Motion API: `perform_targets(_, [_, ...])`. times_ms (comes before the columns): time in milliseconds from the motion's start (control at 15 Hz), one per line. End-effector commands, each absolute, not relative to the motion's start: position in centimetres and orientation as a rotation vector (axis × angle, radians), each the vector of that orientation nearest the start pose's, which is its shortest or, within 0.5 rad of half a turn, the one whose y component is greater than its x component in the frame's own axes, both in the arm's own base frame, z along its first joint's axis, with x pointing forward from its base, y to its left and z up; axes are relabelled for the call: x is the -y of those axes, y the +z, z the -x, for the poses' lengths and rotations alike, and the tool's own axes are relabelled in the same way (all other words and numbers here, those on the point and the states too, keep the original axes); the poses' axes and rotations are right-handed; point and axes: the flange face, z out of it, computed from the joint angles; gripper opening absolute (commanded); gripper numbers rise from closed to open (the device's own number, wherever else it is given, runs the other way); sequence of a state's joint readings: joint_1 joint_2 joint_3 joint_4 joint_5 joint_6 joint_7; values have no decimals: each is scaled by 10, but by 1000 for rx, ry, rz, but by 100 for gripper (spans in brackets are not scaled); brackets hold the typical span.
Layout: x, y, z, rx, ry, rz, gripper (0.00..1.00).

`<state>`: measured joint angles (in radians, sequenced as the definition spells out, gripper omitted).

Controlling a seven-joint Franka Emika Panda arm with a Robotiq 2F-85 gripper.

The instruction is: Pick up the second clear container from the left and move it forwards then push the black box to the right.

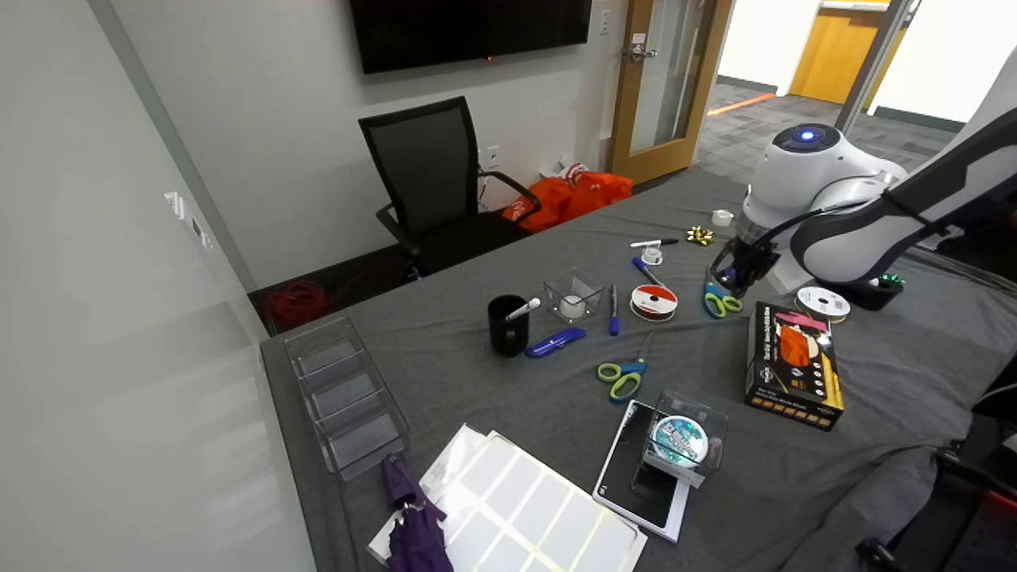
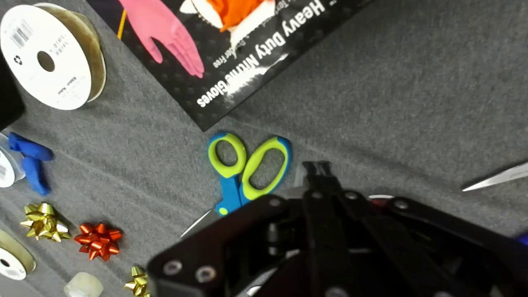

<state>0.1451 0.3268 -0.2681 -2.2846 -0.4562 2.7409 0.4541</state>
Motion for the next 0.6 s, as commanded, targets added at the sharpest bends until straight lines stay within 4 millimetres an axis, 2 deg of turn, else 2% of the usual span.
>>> perform_targets(0, [63,208,-546,-218,-283,3378,0])
perform_targets(533, [67,168,-559,-256,-370,3397,0])
